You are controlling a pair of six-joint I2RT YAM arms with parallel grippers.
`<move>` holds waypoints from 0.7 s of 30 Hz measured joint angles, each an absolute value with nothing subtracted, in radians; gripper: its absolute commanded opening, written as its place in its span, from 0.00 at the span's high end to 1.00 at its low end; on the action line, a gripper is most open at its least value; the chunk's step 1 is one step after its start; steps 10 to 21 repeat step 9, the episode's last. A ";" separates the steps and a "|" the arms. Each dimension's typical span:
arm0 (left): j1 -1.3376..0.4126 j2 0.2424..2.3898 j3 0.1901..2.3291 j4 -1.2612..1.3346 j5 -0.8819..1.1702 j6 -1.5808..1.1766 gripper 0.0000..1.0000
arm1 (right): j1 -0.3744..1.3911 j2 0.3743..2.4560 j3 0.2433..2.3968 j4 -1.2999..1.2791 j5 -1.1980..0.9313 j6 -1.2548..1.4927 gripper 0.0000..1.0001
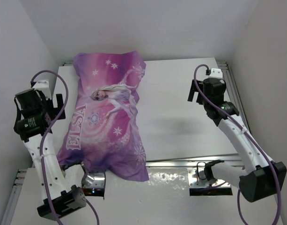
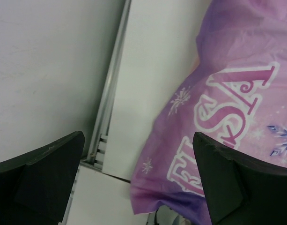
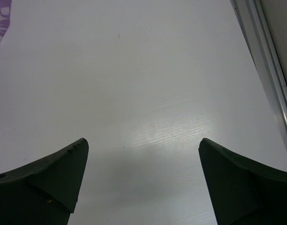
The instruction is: Put the pillow into the pillowcase
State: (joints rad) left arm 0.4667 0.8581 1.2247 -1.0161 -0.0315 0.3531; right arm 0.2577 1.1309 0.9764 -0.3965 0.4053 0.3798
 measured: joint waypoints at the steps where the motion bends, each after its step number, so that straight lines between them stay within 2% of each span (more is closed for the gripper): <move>1: 0.467 0.864 1.212 -1.005 -0.020 0.345 0.00 | 0.258 1.123 0.973 -0.393 0.412 0.374 0.01; 9: 0.467 0.821 1.116 -0.960 0.001 0.301 0.00 | 0.258 1.069 0.952 -0.389 0.447 0.331 0.01; 21: 0.467 0.821 1.116 -0.960 0.001 0.301 0.00 | 0.258 1.069 0.952 -0.389 0.447 0.331 0.01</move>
